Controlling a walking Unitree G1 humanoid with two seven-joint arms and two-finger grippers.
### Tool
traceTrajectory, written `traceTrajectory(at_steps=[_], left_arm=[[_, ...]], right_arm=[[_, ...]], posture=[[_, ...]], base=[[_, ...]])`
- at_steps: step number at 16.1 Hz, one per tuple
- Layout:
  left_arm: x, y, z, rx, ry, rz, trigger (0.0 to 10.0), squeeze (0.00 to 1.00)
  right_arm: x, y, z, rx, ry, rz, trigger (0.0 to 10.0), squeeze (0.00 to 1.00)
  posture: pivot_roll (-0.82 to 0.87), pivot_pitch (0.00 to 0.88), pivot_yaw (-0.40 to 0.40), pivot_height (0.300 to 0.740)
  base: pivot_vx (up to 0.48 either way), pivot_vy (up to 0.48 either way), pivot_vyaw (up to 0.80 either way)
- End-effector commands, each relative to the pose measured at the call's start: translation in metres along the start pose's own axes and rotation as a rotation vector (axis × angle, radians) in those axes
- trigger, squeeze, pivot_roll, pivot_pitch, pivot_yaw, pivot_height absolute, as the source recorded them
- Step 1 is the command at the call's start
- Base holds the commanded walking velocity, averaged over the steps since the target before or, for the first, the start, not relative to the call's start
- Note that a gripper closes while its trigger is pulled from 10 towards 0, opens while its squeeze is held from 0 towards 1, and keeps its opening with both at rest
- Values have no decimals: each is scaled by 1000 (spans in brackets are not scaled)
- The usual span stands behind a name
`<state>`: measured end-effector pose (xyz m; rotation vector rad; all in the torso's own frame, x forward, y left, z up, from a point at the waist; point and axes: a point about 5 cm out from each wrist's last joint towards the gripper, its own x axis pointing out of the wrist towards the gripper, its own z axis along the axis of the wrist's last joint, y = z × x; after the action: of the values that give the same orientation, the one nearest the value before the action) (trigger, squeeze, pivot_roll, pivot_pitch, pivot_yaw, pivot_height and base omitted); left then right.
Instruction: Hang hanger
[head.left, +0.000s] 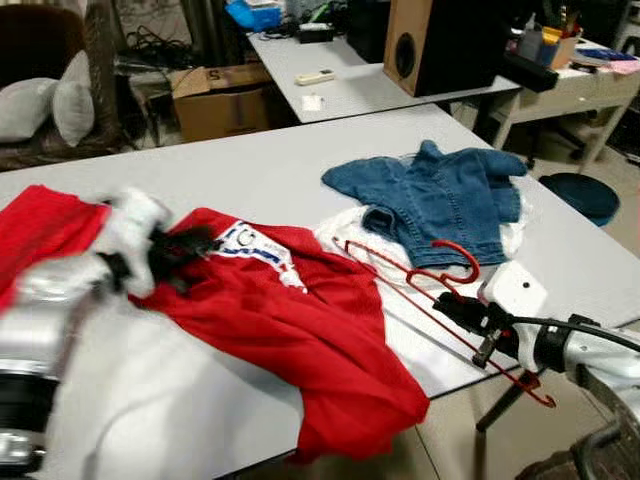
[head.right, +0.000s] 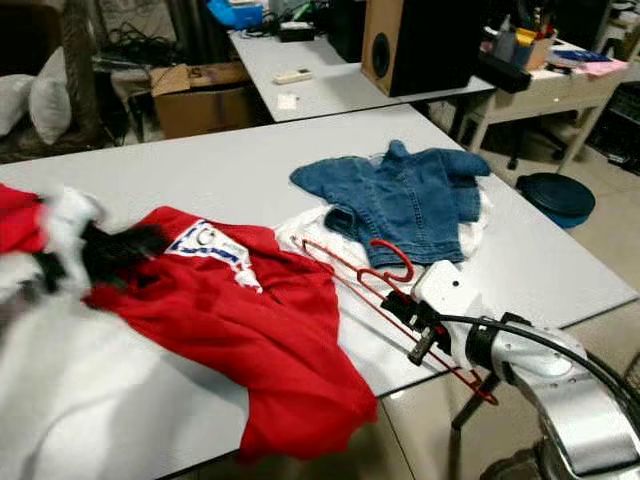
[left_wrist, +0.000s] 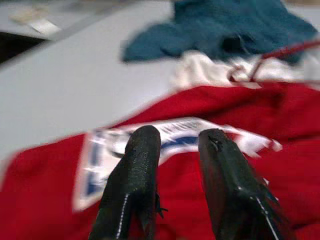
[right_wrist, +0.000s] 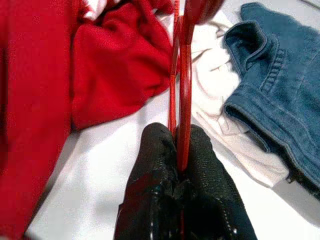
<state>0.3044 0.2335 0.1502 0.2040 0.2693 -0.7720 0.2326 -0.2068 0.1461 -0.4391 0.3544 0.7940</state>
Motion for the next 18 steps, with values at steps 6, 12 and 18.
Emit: traceTrajectory(at_steps=[6,12,18], left_arm=[[19,-23,-37,98,408,-272,10000,0],[66,-15,-40,198,427,-88,10000,0],[116,-5,15,279,220,185,10000,0]], right_arm=[[-24,-4,6,-56,51,170,10000,0],[-22,14,12,-9,8,333,10000,0],[4,29,27,7,-132,295,10000,0]], posture=[[17,0,66,740],[24,0,57,740],[-5,0,93,740]], base=[[0,0,0],[0,0,0],[0,0,0]])
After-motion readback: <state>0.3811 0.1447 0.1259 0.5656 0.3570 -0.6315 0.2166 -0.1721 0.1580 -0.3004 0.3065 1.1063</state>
